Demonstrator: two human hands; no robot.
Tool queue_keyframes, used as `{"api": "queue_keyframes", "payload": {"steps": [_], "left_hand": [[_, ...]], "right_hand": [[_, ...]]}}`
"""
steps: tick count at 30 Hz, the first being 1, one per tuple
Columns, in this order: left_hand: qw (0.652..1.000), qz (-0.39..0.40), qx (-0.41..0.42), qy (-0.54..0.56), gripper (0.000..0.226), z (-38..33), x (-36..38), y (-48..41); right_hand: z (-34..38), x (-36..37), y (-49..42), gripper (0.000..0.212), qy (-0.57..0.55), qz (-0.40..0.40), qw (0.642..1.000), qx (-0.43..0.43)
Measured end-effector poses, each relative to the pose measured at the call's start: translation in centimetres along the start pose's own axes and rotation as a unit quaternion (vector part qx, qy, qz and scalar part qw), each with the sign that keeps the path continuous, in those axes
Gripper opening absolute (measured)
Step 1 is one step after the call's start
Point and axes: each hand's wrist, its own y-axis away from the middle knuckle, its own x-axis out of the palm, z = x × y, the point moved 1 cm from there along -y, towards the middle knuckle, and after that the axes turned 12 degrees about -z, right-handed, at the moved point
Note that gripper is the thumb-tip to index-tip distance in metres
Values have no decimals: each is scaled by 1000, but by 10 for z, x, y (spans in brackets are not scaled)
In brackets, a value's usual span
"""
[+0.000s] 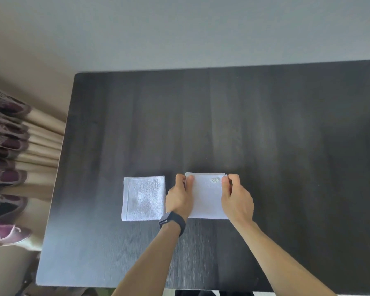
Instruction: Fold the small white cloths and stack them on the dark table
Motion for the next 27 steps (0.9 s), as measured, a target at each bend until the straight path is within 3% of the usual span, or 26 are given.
{"api": "queue_keyframes", "payload": {"steps": [11,14,16,19,21,24,27], "left_hand": [[999,-14,-32,-37,40,-8,1,-3],[993,-56,1,-100,31,-13,-4,2],[983,-110,81,-118,31,-10,-7,8],[941,-157,259,-150,46,1,-6,11],[917,-141,330,-173,52,3,-4,8],[906,-81,359,-211,57,7,0,4],[909,-48,342,-232,58,19,4,1]], "right_hand": [[3,7,-6,33,53,-14,998,33],[4,4,-7,35,58,-21,997,42],[0,2,-2,27,30,-44,998,38],[-10,4,13,19,-34,-101,993,-41],[-15,12,21,32,-16,-111,983,-145],[-13,27,20,51,65,-73,964,-248],[-12,35,13,56,134,-25,956,-259]]}}
